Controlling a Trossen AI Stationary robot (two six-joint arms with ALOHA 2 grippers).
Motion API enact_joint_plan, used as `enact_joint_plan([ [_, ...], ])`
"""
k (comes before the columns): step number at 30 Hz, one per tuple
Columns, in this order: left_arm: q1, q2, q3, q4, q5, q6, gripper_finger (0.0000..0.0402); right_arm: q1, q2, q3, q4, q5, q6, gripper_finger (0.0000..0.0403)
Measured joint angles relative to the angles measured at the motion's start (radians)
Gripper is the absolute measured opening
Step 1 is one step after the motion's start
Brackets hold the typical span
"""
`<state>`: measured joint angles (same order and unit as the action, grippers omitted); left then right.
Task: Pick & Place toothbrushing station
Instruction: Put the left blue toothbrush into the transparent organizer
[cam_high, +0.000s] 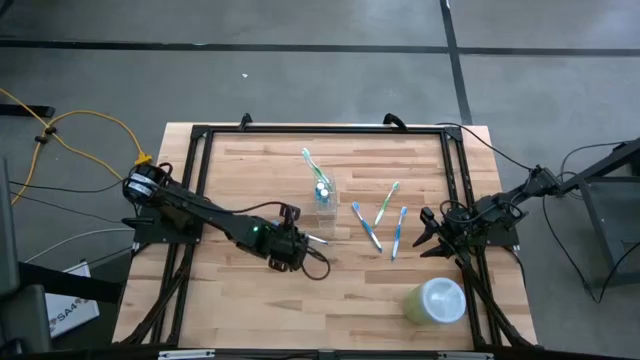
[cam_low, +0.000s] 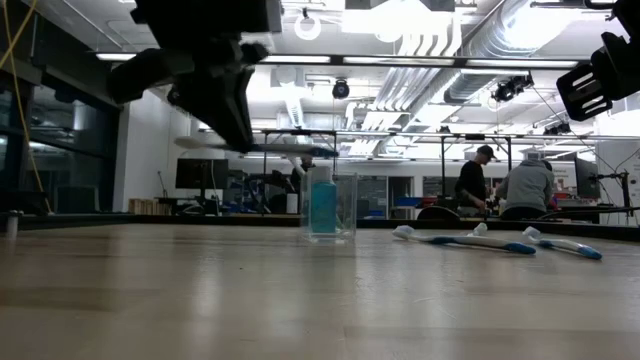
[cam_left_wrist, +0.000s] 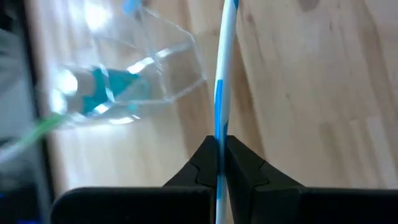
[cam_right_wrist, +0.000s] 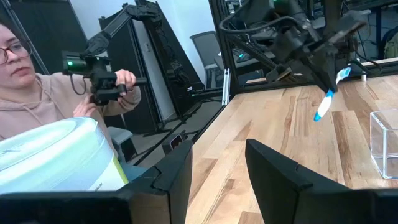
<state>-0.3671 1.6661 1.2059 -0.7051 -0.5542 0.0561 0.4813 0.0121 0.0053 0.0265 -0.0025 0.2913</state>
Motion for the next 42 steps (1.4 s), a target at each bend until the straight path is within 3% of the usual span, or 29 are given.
enact_joint_plan([
  [23, -0.026, 0.035, 0.058, 0.058, -0.496, 0.678, 0.0003, 0.0, 0.0, 0.0, 0.0, 0.0, 0.0, 0.0142],
  [32, 0.054, 0.046, 0.058, 0.062, -0.526, 0.808, 0.0003, 0.0, 0.0, 0.0, 0.0, 0.0, 0.0, 0.0142],
  [42, 0.117, 0.153, 0.057, 0.084, -0.551, 0.957, 0.0003, 0.0, 0.0, 0.0, 0.001, 0.0, 0.0, 0.0142],
])
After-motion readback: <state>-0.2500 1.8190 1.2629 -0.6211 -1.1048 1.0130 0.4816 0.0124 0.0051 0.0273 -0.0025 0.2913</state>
